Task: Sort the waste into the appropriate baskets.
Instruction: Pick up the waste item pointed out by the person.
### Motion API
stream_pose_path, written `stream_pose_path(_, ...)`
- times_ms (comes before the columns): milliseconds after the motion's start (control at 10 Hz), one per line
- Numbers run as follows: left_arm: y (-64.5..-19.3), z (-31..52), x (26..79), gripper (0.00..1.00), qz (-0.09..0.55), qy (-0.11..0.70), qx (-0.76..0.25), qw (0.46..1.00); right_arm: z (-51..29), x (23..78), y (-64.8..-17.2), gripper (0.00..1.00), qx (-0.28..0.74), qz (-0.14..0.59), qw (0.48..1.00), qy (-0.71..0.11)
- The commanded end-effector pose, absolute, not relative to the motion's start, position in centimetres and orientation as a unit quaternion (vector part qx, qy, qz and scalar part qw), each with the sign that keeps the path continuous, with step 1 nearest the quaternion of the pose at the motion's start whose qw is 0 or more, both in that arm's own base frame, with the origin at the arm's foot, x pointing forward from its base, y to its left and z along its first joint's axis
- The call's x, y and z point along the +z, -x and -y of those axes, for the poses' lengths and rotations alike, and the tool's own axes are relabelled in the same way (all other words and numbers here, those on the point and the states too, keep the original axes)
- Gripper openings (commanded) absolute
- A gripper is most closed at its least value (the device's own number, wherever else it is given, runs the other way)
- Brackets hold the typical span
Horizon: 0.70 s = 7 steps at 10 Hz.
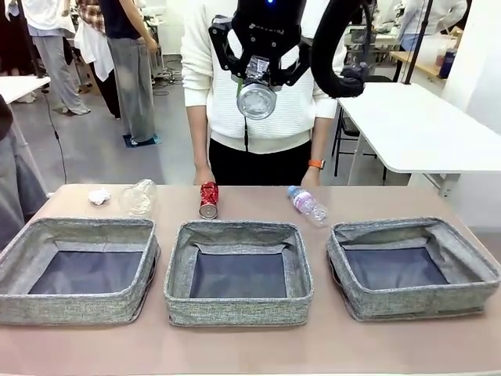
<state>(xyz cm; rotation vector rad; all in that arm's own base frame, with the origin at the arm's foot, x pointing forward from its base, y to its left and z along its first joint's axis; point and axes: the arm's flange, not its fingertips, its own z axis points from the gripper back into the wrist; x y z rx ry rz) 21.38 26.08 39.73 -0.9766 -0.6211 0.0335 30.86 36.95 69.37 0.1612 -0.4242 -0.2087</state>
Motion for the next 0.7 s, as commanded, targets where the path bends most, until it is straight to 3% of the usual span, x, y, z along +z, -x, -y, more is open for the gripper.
stream_pose_path(0,-21.4,-26.1,39.8,1.0,0.305,0.465,0.009,0.831,-37.5,70.8,-30.8,0.38,-0.108,0.208,0.97,-0.058)
stream_pose_path(300,-21.4,-26.1,39.8,1.0,0.305,0.465,0.009,0.831,-37.7,71.7,-31.0,0.38,-0.072,0.19,0.978,-0.053)
stream_pose_path(600,-21.4,-26.1,39.8,1.0,0.305,0.465,0.009,0.831,-37.0,70.7,-30.7,0.38,-0.099,0.2,0.972,-0.068)
